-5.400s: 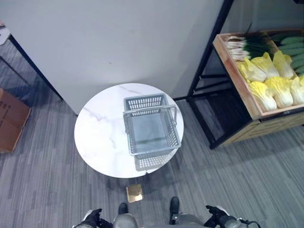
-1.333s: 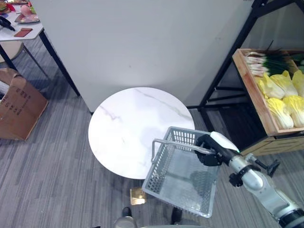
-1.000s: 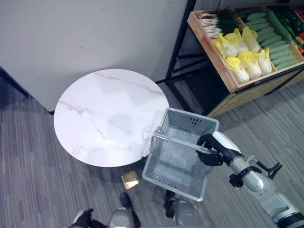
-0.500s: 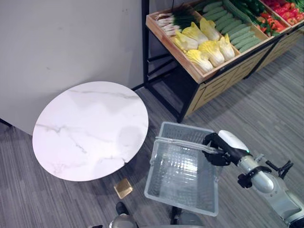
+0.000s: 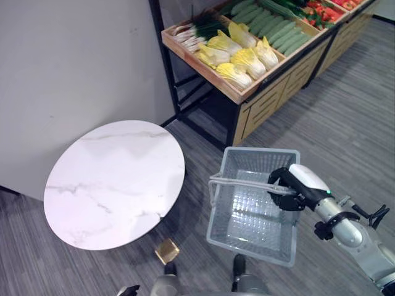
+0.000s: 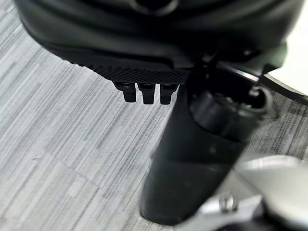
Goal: Get the vegetables into the basket
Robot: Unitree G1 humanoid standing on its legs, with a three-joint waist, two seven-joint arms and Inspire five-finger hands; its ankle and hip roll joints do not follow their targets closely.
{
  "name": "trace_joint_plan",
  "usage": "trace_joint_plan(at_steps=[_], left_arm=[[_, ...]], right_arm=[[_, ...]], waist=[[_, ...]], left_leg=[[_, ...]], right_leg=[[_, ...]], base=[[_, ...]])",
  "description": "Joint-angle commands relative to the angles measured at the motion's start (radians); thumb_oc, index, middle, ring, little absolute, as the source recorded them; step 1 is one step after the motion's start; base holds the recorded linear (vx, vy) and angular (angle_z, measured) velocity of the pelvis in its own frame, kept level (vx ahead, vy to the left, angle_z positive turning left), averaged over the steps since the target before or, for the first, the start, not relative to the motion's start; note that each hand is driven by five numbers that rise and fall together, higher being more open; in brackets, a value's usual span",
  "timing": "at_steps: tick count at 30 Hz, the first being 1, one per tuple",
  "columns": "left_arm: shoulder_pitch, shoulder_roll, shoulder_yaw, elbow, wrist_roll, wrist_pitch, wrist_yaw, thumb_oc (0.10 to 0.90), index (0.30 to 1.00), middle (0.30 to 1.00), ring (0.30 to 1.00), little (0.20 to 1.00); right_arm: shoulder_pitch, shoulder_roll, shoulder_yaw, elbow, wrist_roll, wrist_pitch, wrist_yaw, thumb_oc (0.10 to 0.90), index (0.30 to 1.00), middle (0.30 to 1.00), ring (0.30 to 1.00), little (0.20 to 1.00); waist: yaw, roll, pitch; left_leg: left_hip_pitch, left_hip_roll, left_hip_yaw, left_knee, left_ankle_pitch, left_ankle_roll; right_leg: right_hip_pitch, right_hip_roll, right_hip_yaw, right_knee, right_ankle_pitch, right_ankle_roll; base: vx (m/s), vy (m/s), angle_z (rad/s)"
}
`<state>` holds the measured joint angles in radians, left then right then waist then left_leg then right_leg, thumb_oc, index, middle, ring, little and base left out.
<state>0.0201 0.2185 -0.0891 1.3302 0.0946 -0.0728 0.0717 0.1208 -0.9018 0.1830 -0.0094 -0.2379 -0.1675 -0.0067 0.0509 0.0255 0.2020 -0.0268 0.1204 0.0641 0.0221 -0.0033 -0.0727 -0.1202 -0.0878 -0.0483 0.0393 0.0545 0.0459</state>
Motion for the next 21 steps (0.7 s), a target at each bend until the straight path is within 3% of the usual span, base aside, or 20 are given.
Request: trace_joint_plan(at_steps=[1, 7, 9, 12, 13, 15, 16, 21], left_arm=[[-0.039, 0.047, 0.013, 0.028, -0.029, -0.021, 0.014, 0.900, 1.000, 1.000, 1.000, 1.000], [-0.039, 0.042, 0.000, 0.026, -0.021, -0.025, 0.011, 0.900, 1.000, 1.000, 1.000, 1.000], [-0.042, 0.048, 0.006, 0.028, -0.013, -0.026, 0.016, 0.900, 1.000, 1.000, 1.000, 1.000], [-0.045, 0.066, 0.015, 0.035, 0.008, -0.024, 0.023, 0.900, 1.000, 1.000, 1.000, 1.000], [-0.043, 0.081, 0.022, 0.033, 0.020, -0.019, 0.026, 0.900, 1.000, 1.000, 1.000, 1.000], [-0.042, 0.087, 0.024, 0.029, 0.020, -0.017, 0.027, 0.900, 1.000, 1.000, 1.000, 1.000], [-0.037, 0.096, 0.030, 0.024, 0.023, -0.015, 0.025, 0.900, 1.000, 1.000, 1.000, 1.000], [-0.035, 0.087, 0.035, 0.025, 0.021, -0.013, 0.019, 0.900, 1.000, 1.000, 1.000, 1.000]], right_arm=[[-0.127, 0.015, -0.051, -0.143, 0.057, -0.105, -0.042, 0.400, 0.300, 0.300, 0.300, 0.300], [-0.112, 0.044, -0.061, -0.119, 0.049, -0.089, -0.047, 0.400, 0.300, 0.300, 0.300, 0.300], [-0.098, 0.075, -0.084, -0.096, 0.028, -0.078, -0.068, 0.400, 0.300, 0.300, 0.300, 0.300], [-0.099, 0.103, -0.087, -0.091, 0.015, -0.076, -0.078, 0.400, 0.300, 0.300, 0.300, 0.300], [-0.112, 0.113, -0.078, -0.093, 0.005, -0.076, -0.088, 0.400, 0.300, 0.300, 0.300, 0.300], [-0.109, 0.113, -0.078, -0.097, 0.001, -0.077, -0.087, 0.400, 0.300, 0.300, 0.300, 0.300], [-0.107, 0.113, -0.076, -0.101, -0.013, -0.075, -0.088, 0.400, 0.300, 0.300, 0.300, 0.300], [-0.090, 0.120, -0.085, -0.113, -0.017, -0.071, -0.086, 0.400, 0.300, 0.300, 0.300, 0.300]], waist=[[0.033, -0.072, -0.003], [0.013, -0.078, -0.006], [-0.001, -0.087, 0.000], [-0.008, -0.095, 0.006], [0.014, -0.094, 0.013], [0.016, -0.091, 0.011], [0.026, -0.087, 0.007], [0.030, -0.102, -0.017]], left_leg=[[0.008, 0.005, -0.006, -0.064, 0.109, -0.018], [0.047, -0.026, 0.061, -0.062, 0.066, 0.012], [0.064, -0.057, 0.133, -0.055, 0.032, 0.040], [0.068, -0.067, 0.177, -0.060, 0.023, 0.054], [0.074, -0.057, 0.217, -0.063, 0.018, 0.063], [0.073, -0.056, 0.220, -0.069, 0.022, 0.062], [0.088, -0.051, 0.250, -0.087, 0.026, 0.058], [0.098, -0.055, 0.285, -0.098, 0.029, 0.052]], right_leg=[[0.121, 0.019, -0.004, -0.012, -0.008, 0.033], [0.111, -0.015, 0.043, 0.007, 0.000, 0.066], [0.057, -0.047, 0.115, 0.023, 0.049, 0.114], [0.020, -0.055, 0.135, 0.039, 0.071, 0.135], [0.001, -0.078, 0.049, 0.086, 0.062, 0.128], [0.005, -0.089, 0.013, 0.093, 0.059, 0.125], [0.027, -0.133, -0.110, 0.108, 0.050, 0.121], [0.035, -0.138, -0.135, 0.055, 0.081, 0.120]], base=[[0.13, 0.279, -0.73], [0.03, 0.249, -0.42], [-0.12, 0.383, -0.50], [-0.12, 0.197, -0.79], [-0.15, 0.137, -0.77], [-0.09, 0.049, -1.34], [-0.07, 0.029, -0.81], [0.01, -0.030, -0.31]])
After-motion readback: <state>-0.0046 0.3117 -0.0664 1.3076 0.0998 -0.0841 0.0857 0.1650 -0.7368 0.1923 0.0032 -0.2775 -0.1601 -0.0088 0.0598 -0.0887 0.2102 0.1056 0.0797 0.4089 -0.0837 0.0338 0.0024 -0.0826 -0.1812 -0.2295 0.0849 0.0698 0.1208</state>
